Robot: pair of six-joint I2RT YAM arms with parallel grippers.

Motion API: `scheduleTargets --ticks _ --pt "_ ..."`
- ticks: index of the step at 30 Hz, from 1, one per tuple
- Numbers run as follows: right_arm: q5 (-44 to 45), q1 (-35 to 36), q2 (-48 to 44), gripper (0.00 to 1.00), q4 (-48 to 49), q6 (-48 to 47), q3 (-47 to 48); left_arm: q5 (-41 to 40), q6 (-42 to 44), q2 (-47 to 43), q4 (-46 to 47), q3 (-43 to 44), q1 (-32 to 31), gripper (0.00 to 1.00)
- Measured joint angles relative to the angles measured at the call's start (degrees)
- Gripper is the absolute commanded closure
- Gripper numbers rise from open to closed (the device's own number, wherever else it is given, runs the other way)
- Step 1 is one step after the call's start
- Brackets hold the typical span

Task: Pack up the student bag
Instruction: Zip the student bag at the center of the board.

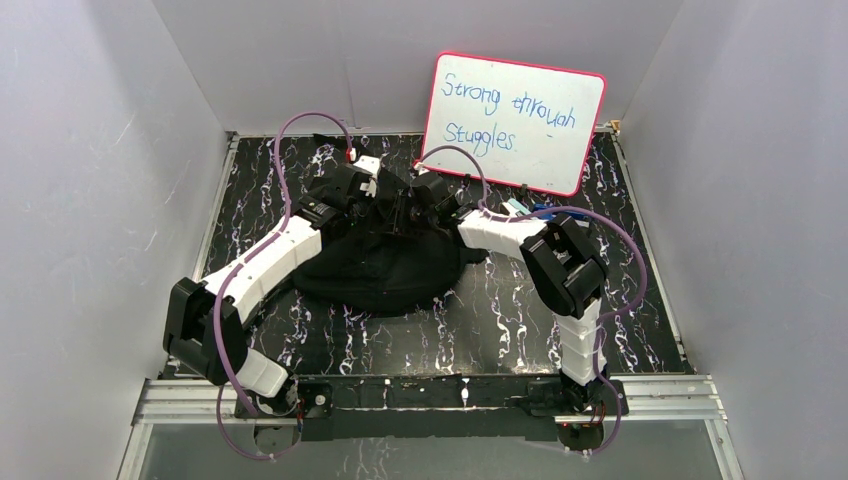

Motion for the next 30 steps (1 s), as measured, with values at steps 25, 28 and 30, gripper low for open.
scheduleTargets --ticks 25,28,30 --pt "-1.4 -1.1 -6.2 1.00 6.5 -2.0 -6.6 1.8 -2.6 5.3 6.6 -2.1 1.6 0.98" --pt "-2.6 -1.6 -6.3 1.00 7.2 -2.1 -6.6 4.0 -3.3 6.3 7.6 -2.1 3.1 0.91" --pt "-3.6 -2.0 -6.3 1.00 7.7 -2.1 -6.6 6.0 -3.8 6.8 8.3 -2.1 4.2 0.88"
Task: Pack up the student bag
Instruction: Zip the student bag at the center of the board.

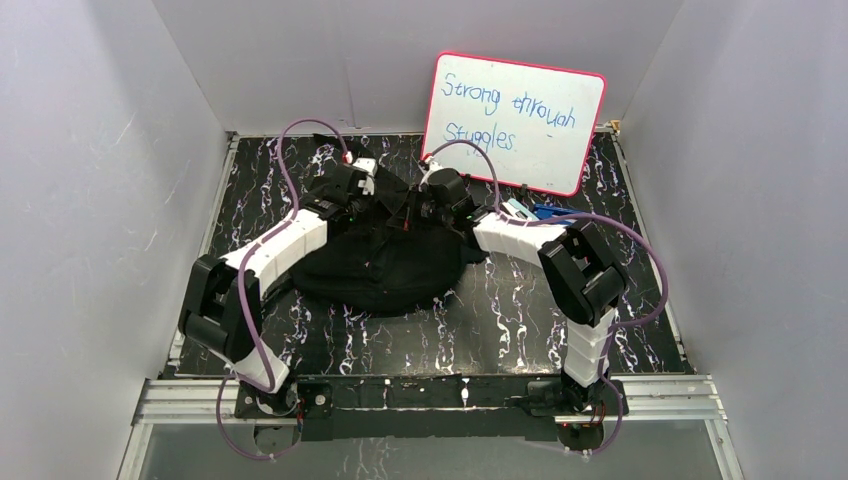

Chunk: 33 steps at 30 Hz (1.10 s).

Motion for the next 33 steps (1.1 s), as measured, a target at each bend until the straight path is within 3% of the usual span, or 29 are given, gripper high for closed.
scheduleTargets --ticks 5,9,24,33 --pt "-3.1 -1.0 0.0 1.00 0.8 0.6 0.0 6.0 -2.0 0.3 1.8 0.0 3.2 0.71" --pt "-6.0 -1.9 0.0 1.00 1.8 1.2 0.0 9.0 -3.0 -0.8 2.7 0.0 5.9 0.65" --pt "-17.0 -5.6 8.0 1.00 -4.4 -1.9 11.6 20.6 4.3 -18.4 1.1 -9.1 12.9 0.60" --pt "-23.5 -11.0 12.2 1.00 -12.4 -5.5 19.6 25.8 11.7 -19.0 2.8 -11.4 12.9 0.60"
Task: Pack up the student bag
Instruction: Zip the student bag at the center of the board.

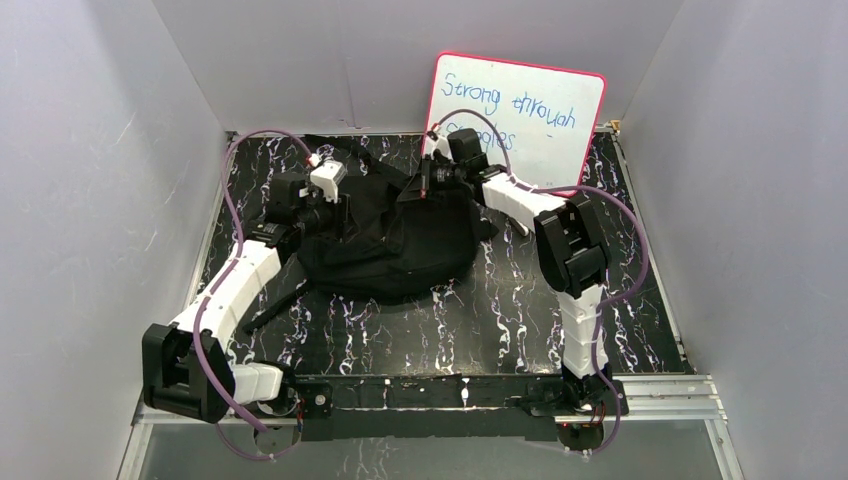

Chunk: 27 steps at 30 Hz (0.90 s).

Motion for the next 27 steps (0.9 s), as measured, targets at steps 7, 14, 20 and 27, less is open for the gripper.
scheduleTargets --ticks 7,14,20,27 --pt "-1.5 -0.9 0.8 1.00 -5.8 -3.9 6.4 7.3 4.4 -0.1 2.8 -2.6 0.0 0.62" --pt "-4.6 -0.9 1.6 1.00 -7.9 -4.3 8.6 14.6 6.1 -1.8 5.9 -6.4 -1.1 0.65" --pt "-5.8 -0.9 1.6 1.00 -7.0 -4.1 8.0 16.0 13.7 -5.7 8.0 -10.0 -7.2 0.66" --pt "-6.4 -0.9 1.6 1.00 -5.2 -2.9 6.6 11.9 21.2 -6.0 9.9 -11.2 -9.4 0.66"
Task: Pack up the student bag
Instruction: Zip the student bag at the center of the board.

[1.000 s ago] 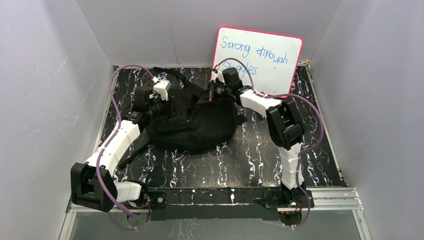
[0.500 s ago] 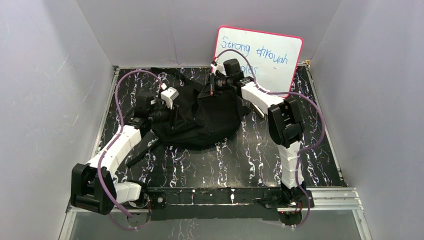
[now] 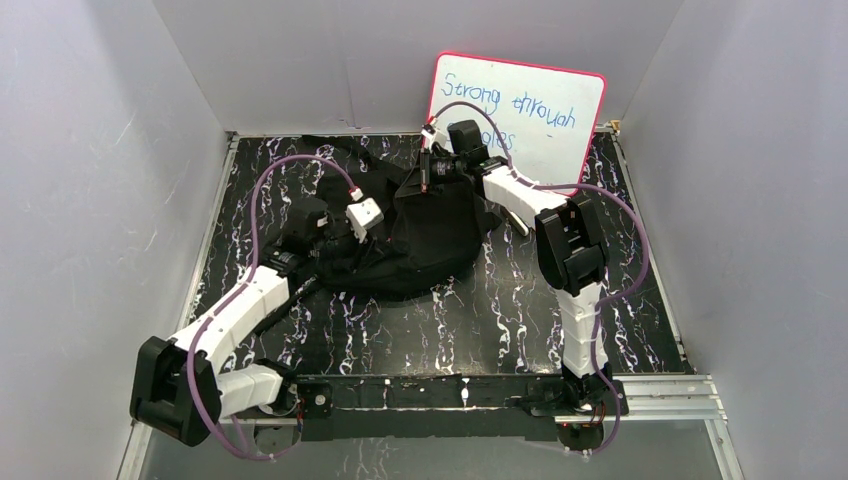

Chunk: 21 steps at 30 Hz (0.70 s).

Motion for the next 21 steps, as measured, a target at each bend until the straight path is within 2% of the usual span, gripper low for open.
scheduleTargets --ticks 8,21 --pt "-0.5 0.0 0.0 1.00 2.2 0.5 -1.3 -1.8 3.8 2.8 1.5 -0.1 -0.3 0.66" --pt "-0.9 -0.2 0.0 1.00 2.5 1.6 -1.4 -5.7 9.0 7.8 -4.0 -0.1 -3.0 0.67"
